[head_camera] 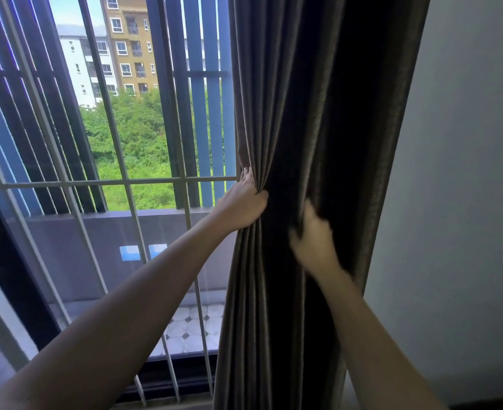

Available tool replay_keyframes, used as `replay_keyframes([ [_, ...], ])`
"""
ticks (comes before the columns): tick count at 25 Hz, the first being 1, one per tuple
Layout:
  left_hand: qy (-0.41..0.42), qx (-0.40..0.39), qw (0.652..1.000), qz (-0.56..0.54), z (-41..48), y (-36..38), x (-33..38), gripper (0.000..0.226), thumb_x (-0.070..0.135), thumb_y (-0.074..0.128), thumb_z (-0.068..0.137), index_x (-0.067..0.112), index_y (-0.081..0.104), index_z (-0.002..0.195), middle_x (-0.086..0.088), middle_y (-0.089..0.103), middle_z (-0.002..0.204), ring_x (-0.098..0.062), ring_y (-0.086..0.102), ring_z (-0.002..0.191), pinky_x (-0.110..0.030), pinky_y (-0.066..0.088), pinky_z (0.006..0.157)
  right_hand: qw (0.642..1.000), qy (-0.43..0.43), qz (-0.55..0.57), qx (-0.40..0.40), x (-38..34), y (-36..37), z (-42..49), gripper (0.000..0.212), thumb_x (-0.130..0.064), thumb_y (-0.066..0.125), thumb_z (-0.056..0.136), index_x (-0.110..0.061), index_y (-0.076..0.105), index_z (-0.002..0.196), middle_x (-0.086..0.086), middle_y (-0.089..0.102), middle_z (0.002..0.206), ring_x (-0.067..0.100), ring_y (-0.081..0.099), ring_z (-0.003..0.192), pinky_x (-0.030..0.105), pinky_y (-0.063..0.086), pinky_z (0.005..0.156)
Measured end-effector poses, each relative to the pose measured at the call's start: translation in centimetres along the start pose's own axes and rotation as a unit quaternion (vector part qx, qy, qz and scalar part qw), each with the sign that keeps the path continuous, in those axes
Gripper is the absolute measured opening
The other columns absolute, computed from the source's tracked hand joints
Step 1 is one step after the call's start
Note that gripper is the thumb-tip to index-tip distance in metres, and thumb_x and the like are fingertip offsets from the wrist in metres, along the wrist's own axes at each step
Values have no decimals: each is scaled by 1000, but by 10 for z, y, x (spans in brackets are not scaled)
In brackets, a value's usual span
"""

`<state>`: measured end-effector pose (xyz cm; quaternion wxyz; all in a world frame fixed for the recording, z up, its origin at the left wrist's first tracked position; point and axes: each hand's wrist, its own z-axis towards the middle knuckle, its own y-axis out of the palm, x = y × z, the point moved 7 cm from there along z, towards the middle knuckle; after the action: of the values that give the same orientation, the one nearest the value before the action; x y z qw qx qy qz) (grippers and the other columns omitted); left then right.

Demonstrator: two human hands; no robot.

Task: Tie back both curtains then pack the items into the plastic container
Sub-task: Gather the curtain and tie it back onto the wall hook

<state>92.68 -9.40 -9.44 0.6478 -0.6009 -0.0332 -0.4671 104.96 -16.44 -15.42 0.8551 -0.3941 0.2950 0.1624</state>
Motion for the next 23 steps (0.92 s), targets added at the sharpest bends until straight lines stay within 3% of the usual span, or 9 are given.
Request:
replay_keyframes([
  [3, -4, -19, 999, 35, 3, 1, 4, 70, 36, 28, 74, 19, 26, 142, -10, 37, 146, -28, 39, 132, -51, 40, 101, 996, 4, -4, -92, 16, 55, -40, 67, -5, 56, 84, -17, 28, 144, 14, 56, 129, 30, 58, 113, 38, 44, 102],
  [8, 5, -37, 999, -2, 5, 8, 9, 72, 33, 30, 78, 19, 18, 147, -9, 27, 152, -28, 30, 138, -49, 32, 110, 983, 8, 40, -178, 17, 63, -40, 61, -7, 59, 79, -22, 38, 135, 6, 63, 113, 22, 62, 104, 34, 49, 94],
  [11, -14, -67, 996, -63, 3, 16, 15, 60, 22, 40, 86, 12, 24, 143, -19, 34, 145, -34, 37, 131, -41, 36, 105, 978, 23, 27, -207, 15, 67, -40, 66, -18, 60, 72, -23, 35, 133, 9, 61, 114, 26, 61, 105, 38, 50, 94],
  [13, -7, -100, 992, -83, 0, 23, 21, 67, 36, 52, 76, 14, 32, 137, -18, 37, 141, -34, 41, 128, -42, 39, 103, 977, 31, 14, -209, 12, 71, -43, 71, -22, 59, 69, -22, 31, 134, 10, 57, 117, 27, 58, 107, 40, 48, 96],
  [15, 12, -79, 995, -56, -1, 25, 28, 78, 51, 60, 64, 19, 37, 132, -11, 45, 134, -29, 49, 120, -47, 44, 100, 976, 38, 2, -216, 7, 73, -48, 68, -14, 58, 71, -15, 31, 133, 10, 55, 112, 25, 56, 103, 37, 47, 96],
  [18, 12, -7, 1000, -18, 2, 19, 24, 75, 41, 53, 72, 17, 29, 139, -10, 47, 136, -29, 53, 114, -48, 47, 95, 975, -2, -9, -223, -4, 62, -53, 58, -9, 53, 68, -14, 43, 126, 9, 59, 104, 25, 59, 96, 34, 49, 91],
  [20, 19, 12, 1000, -14, 1, 14, 18, 69, 30, 43, 71, 15, 33, 137, -10, 52, 130, -31, 54, 110, -47, 48, 93, 995, -80, -37, -39, -14, 19, -41, 54, -12, 54, 69, -20, 54, 122, 6, 62, 117, 25, 55, 114, 36, 39, 104],
  [22, 14, -1, 1000, -16, 1, 11, 8, 64, 20, 43, 75, 13, 33, 138, -12, 55, 123, -31, 55, 106, -47, 49, 92, 966, -103, -16, 236, -20, -55, -36, 55, -17, 59, 73, -20, 53, 127, 5, 51, 136, 20, 40, 131, 40, 21, 114],
  [23, 10, -8, 1000, -22, 1, 9, 6, 62, 16, 44, 79, 13, 30, 140, -13, 55, 123, -31, 55, 107, -47, 48, 93, 945, -77, 20, 316, -17, -88, -32, 62, -21, 63, 75, -19, 44, 134, 6, 40, 145, 19, 32, 136, 41, 17, 116],
])
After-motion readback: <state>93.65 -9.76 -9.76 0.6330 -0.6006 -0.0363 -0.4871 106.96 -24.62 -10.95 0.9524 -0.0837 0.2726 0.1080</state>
